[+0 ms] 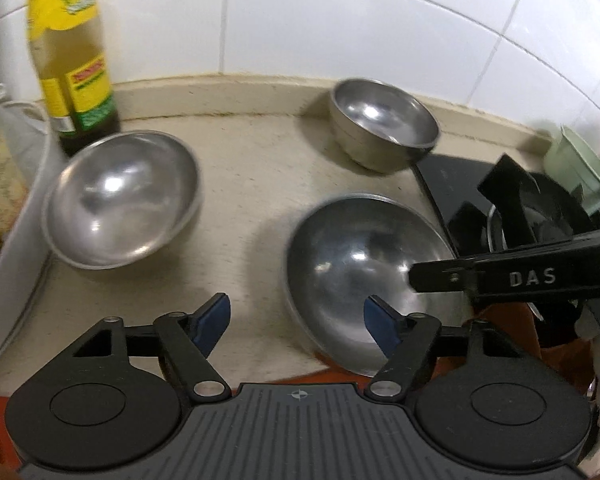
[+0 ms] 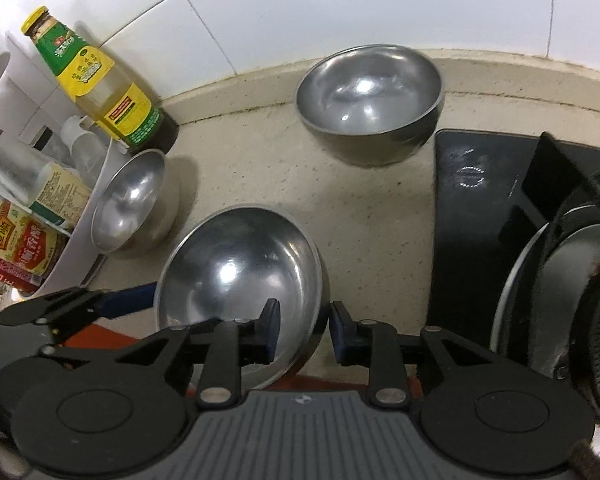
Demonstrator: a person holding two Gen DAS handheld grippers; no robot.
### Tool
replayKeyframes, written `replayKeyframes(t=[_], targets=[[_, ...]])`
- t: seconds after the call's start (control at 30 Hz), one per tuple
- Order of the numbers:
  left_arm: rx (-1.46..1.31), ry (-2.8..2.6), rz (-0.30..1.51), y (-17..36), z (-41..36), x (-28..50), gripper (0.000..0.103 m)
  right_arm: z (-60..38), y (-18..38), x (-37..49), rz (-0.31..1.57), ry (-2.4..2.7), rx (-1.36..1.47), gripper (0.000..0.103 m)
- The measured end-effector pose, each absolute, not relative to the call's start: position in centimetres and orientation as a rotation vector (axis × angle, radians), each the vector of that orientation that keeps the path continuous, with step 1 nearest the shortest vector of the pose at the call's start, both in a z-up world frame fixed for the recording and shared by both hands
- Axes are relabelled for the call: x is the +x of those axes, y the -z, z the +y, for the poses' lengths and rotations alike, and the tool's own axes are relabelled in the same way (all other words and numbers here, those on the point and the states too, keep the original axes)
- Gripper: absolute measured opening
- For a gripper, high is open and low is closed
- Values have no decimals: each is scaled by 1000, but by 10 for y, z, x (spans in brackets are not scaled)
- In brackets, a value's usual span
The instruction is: Organize plates and bowls
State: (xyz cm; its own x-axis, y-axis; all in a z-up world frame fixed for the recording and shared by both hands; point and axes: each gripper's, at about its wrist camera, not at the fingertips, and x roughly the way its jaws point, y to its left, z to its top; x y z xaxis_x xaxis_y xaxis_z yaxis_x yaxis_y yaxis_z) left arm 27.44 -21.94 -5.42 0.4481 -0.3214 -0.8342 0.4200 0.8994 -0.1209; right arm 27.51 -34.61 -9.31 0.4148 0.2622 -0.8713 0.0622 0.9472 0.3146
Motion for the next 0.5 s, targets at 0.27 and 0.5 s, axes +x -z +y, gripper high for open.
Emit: replayKeyframes(t=[0.27,0.5], targets=[[-5,325,983,42,-167,279,83,-344,61,275,1057,-134,203,25],[-106,202,946,36,-143,296,83,-302,42,321,1001,-241,125,27]])
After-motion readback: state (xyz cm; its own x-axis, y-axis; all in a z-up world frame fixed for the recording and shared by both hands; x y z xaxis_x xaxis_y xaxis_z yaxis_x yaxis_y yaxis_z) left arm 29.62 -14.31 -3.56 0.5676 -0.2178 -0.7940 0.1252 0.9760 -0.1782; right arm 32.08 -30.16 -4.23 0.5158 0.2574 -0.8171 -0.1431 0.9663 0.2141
